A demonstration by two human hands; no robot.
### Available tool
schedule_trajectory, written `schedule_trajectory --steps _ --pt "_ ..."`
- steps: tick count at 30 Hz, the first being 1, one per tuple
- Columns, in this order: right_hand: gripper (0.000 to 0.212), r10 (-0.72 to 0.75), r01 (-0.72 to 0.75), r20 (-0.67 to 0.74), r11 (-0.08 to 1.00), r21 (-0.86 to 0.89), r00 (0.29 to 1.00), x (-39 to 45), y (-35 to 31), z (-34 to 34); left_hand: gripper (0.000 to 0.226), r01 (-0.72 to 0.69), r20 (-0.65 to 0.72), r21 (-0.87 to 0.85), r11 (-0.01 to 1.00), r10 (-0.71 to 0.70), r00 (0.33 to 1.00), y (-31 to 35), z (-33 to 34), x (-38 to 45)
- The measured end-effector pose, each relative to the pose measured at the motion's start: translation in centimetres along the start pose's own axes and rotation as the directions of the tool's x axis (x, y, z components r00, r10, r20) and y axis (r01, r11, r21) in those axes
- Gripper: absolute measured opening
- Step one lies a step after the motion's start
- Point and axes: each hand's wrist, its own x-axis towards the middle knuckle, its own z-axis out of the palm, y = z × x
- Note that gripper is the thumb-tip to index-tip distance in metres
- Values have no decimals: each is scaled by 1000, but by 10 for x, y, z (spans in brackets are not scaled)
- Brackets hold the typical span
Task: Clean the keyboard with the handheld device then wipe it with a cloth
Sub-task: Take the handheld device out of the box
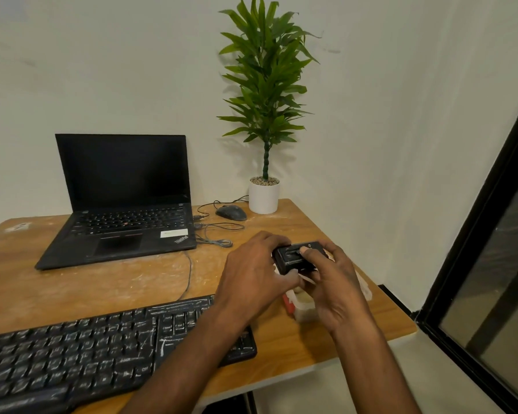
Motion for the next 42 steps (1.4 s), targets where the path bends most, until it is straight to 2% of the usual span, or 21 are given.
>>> schedule_trajectory --steps 6,14,20,32,38,42 --pt "33 50 -54 46 995 89 998 -7 4 20 57 18 -26 -31 999 -18 999 -12 -10 -11" --pt "27 118 -121 29 973 198 993 -17 12 40 57 18 -70 -78 997 -24 997 -26 -16 -21" --pt "32 162 -168 46 956 242 986 -25 18 53 60 29 -66 -109 994 -37 997 -37 -22 -24" --pt "36 227 -248 114 939 239 967 -36 28 79 57 34 -136 -166 986 -57 989 -55 -40 -38" --pt "29 246 -267 160 955 128 956 -42 31 94 58 41 -180 -219 975 -81 980 -68 -54 -50" --pt "37 238 -259 187 961 97 953 -47 38 105 57 42 -218 -194 980 -85 972 -72 -65 -57"
